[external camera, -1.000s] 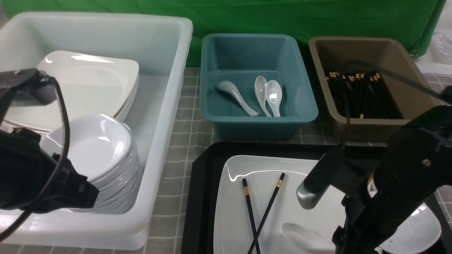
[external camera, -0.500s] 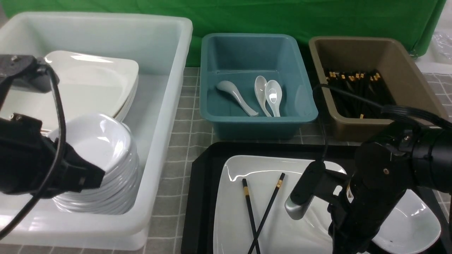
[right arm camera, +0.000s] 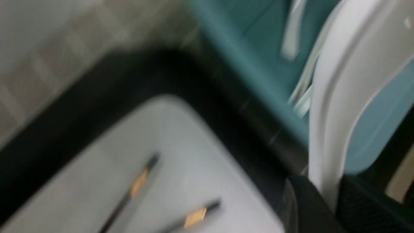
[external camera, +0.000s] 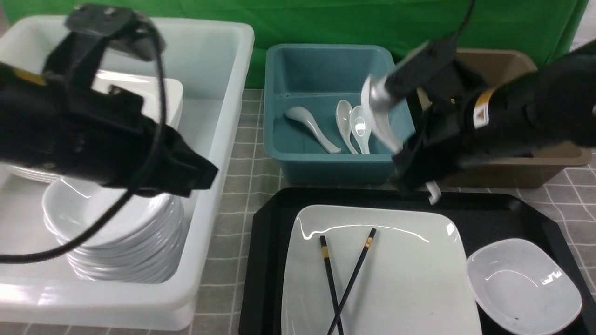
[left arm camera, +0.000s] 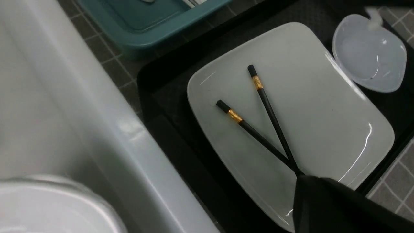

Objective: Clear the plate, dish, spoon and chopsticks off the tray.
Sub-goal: Use the right arm to put the soup spoon into the small storage box in the middle

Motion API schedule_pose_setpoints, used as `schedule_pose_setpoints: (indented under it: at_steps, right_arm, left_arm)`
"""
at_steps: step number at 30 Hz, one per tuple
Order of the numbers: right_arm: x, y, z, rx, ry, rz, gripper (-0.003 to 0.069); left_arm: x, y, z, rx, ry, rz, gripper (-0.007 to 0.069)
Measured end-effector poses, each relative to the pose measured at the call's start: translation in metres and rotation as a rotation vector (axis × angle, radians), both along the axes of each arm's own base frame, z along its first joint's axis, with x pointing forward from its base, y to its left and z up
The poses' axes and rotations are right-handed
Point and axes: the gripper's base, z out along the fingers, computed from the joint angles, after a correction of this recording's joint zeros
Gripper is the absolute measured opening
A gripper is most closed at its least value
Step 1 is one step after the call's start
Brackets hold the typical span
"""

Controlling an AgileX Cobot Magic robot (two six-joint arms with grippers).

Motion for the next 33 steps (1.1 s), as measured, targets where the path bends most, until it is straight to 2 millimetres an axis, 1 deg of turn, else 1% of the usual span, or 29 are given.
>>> schedule_pose_setpoints:
  at_steps: [1, 2, 3, 4, 5, 7, 10, 11, 12, 13, 14, 16, 17, 20, 23, 24, 25, 26, 27, 28, 29, 30, 31, 33]
  right_arm:
    - [0.011, 0.000, 0.008, 0.045, -0.038, -0.030, 0.0146]
    - [0.015, -0.001, 0.010, 0.054, -0.048, -0.039, 0.0146]
    - [0.027, -0.001, 0.016, 0.093, -0.083, -0.064, 0.0146]
    - [0.039, 0.000, 0.018, 0.112, -0.102, -0.080, 0.0146]
    - [0.058, 0.004, 0.018, 0.132, -0.123, -0.097, 0.0146]
    - [0.075, 0.008, 0.012, 0.146, -0.122, -0.118, 0.0146]
    - [0.106, 0.021, -0.007, 0.169, -0.095, -0.148, 0.0147]
    - [0.115, 0.025, -0.016, 0.174, -0.081, -0.157, 0.0162]
    - [0.121, 0.028, -0.021, 0.174, -0.073, -0.161, 0.0178]
    - [0.127, 0.031, -0.029, 0.174, -0.057, -0.168, 0.0218]
    - [0.129, 0.032, -0.032, 0.171, -0.053, -0.168, 0.0227]
    - [0.133, 0.034, -0.042, 0.169, -0.022, -0.183, 0.0316]
    - [0.133, 0.034, -0.045, 0.160, -0.002, -0.187, 0.0363]
    - [0.130, 0.031, -0.041, 0.151, 0.023, -0.196, 0.0391]
    - [0.122, 0.026, -0.027, 0.142, 0.044, -0.206, 0.0400]
    - [0.109, 0.020, -0.015, 0.115, 0.098, -0.217, 0.0397]
    - [0.107, 0.019, -0.013, 0.111, 0.104, -0.218, 0.0397]
    - [0.089, 0.010, 0.008, 0.082, 0.151, -0.225, 0.0379]
    - [0.079, 0.004, 0.015, 0.054, 0.196, -0.232, 0.0365]
    - [0.076, 0.003, 0.017, 0.050, 0.205, -0.234, 0.0358]
    - [0.060, -0.004, 0.031, 0.033, 0.251, -0.246, 0.0335]
    - [0.046, -0.010, 0.038, 0.019, 0.311, -0.267, 0.0318]
    - [0.038, -0.012, 0.041, 0.008, 0.349, -0.277, 0.0312]
    - [0.022, -0.012, 0.038, -0.030, 0.428, -0.289, 0.0314]
  left_arm:
    - [0.002, -0.008, -0.003, 0.027, 0.015, -0.010, 0.0000]
    - [0.004, -0.010, -0.005, 0.033, 0.021, -0.012, 0.0000]
    - [0.006, -0.020, -0.010, 0.072, 0.034, -0.028, 0.0000]
    - [0.007, -0.026, -0.013, 0.087, 0.049, -0.029, 0.0000]
    - [0.008, -0.035, -0.021, 0.112, 0.076, -0.038, 0.0000]
    - [0.010, -0.042, -0.028, 0.128, 0.099, -0.047, 0.0000]
    - [0.012, -0.050, -0.036, 0.139, 0.135, -0.045, 0.0000]
    - [0.013, -0.052, -0.039, 0.142, 0.148, -0.041, 0.0000]
    - [0.014, -0.052, -0.040, 0.143, 0.153, -0.040, 0.0000]
    - [0.014, -0.053, -0.041, 0.145, 0.155, -0.041, 0.0000]
    - [0.014, -0.053, -0.041, 0.146, 0.156, -0.041, 0.0000]
    - [0.015, -0.053, -0.041, 0.146, 0.156, -0.041, 0.0000]
    - [0.015, -0.053, -0.041, 0.147, 0.156, -0.041, 0.0000]
    - [0.015, -0.053, -0.041, 0.147, 0.154, -0.040, 0.0000]
    - [0.016, -0.054, -0.041, 0.140, 0.141, -0.035, 0.0000]
    - [0.016, -0.054, -0.040, 0.138, 0.137, -0.033, 0.0001]
    - [0.016, -0.054, -0.040, 0.138, 0.137, -0.033, 0.0001]
    - [0.017, -0.054, -0.041, 0.138, 0.138, -0.033, 0.0001]
    - [0.017, -0.054, -0.041, 0.139, 0.138, -0.033, 0.0001]
    - [0.017, -0.054, -0.041, 0.139, 0.138, -0.033, 0.0001]
    - [0.017, -0.054, -0.041, 0.142, 0.138, -0.032, 0.0001]
    - [0.017, -0.053, -0.041, 0.145, 0.137, -0.032, 0.0001]
    - [0.017, -0.053, -0.041, 0.152, 0.133, -0.030, 0.0001]
    - [0.017, -0.050, -0.039, 0.171, 0.116, -0.018, 0.0001]
